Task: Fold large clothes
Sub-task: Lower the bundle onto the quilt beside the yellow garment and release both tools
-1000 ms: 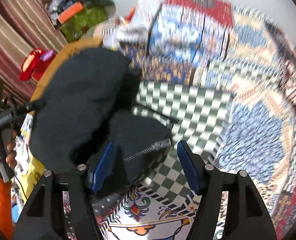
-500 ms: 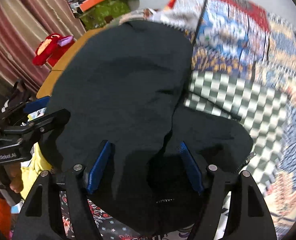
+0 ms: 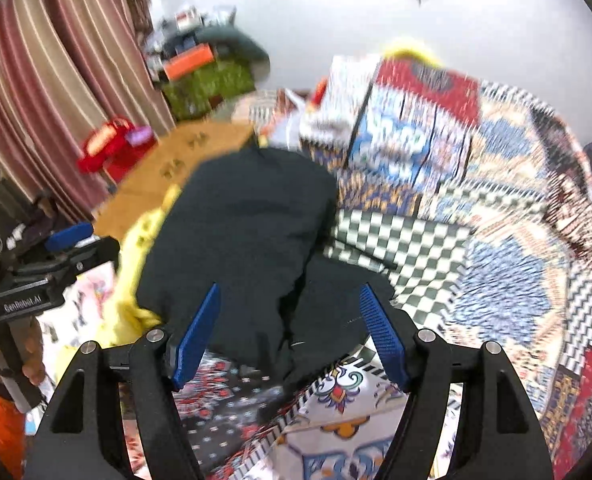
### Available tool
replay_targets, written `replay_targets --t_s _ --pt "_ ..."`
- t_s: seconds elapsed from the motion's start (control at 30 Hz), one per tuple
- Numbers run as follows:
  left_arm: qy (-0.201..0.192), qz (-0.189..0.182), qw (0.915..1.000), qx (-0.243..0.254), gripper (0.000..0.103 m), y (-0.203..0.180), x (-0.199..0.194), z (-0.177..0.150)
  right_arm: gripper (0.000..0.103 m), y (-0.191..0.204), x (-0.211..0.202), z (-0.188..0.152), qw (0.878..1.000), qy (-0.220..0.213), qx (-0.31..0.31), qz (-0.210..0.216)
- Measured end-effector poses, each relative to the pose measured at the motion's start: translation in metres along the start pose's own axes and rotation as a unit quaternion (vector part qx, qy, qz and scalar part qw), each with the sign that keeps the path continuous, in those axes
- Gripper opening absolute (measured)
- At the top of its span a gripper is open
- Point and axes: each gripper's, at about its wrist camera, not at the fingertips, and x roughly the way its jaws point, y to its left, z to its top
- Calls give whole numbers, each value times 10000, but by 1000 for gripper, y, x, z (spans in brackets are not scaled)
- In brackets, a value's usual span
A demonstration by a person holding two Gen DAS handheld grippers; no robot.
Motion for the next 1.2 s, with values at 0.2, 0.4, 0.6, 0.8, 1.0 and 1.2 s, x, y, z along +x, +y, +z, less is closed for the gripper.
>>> replay_targets --t_s 0.2,0.4,0.6,0.8,1.0,1.2 --pt "-1047 22 9941 274 86 -33 -113 3 68 22 -109 0 9936 -1120 -19 153" --pt "-2203 58 9744 446 86 -72 -225 -14 69 54 -206 -17 9759 -2155 -214 285" --pt "-3129 290 9480 505 86 -102 -302 -51 69 82 -270 -51 9516 -3029 -481 213" --pt "-3384 316 9399 325 87 -113 -328 -83 69 99 -288 -79 9420 -3304 -574 153" --pt "-3357 642 9394 260 102 -121 -325 -99 89 101 -284 -94 9389 -3397 -493 -245" --pt "-3252 687 9428 259 102 -126 -319 -107 103 97 -287 -99 9347 -3465 -463 -637"
